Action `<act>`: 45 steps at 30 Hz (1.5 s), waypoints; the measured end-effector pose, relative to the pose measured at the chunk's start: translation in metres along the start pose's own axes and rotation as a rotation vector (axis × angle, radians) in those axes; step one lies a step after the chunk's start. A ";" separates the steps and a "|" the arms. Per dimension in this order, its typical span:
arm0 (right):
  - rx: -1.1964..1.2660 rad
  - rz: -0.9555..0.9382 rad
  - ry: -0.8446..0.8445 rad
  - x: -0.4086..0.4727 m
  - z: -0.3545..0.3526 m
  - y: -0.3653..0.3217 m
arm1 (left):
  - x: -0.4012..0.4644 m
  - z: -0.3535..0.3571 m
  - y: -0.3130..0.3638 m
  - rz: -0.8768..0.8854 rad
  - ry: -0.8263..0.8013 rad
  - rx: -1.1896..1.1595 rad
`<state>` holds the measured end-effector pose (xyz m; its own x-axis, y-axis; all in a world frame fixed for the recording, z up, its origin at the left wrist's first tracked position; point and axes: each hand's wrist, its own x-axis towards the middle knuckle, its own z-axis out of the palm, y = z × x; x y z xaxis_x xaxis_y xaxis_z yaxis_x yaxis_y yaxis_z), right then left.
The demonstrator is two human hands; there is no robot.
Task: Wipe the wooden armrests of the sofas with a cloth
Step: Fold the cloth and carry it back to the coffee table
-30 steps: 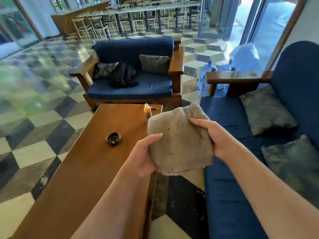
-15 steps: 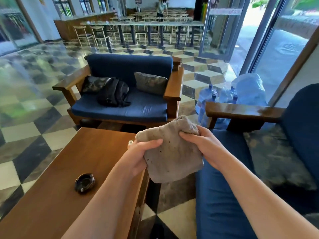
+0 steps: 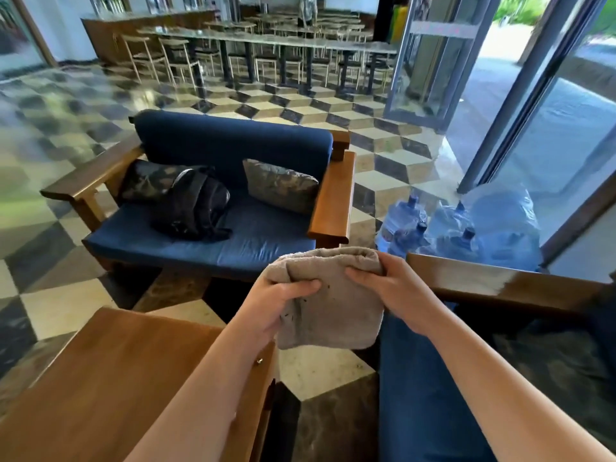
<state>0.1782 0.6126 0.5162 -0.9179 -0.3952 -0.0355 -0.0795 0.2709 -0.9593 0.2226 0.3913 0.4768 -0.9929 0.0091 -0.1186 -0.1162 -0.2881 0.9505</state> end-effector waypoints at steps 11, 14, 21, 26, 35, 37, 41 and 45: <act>0.145 0.124 -0.312 0.284 -0.045 0.012 | 0.193 -0.063 0.042 0.034 0.204 0.079; 0.084 0.097 -0.450 0.353 -0.030 0.004 | 0.218 -0.081 0.057 0.084 0.356 0.192; -0.014 -0.226 -0.609 0.479 0.037 -0.018 | 0.266 -0.167 0.091 -0.020 0.475 0.442; -0.275 -0.471 -0.634 0.567 0.117 -0.036 | 0.317 -0.254 0.104 -0.171 0.487 0.758; -0.457 -0.485 -0.920 0.702 0.268 -0.077 | 0.335 -0.400 0.119 -0.149 0.753 0.864; -0.441 -0.502 -0.969 0.714 0.308 -0.080 | 0.320 -0.422 0.113 -0.088 0.871 0.839; -0.500 -0.604 -1.121 0.726 0.399 -0.076 | 0.283 -0.451 0.094 -0.118 1.079 0.837; -0.598 -0.750 -1.366 0.711 0.495 -0.063 | 0.247 -0.470 0.063 -0.395 1.193 0.698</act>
<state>-0.2775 -0.1198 0.4128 0.3562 -0.9207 -0.1596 -0.7384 -0.1727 -0.6519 -0.0175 -0.0746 0.3727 -0.3195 -0.9176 -0.2364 -0.7096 0.0663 0.7015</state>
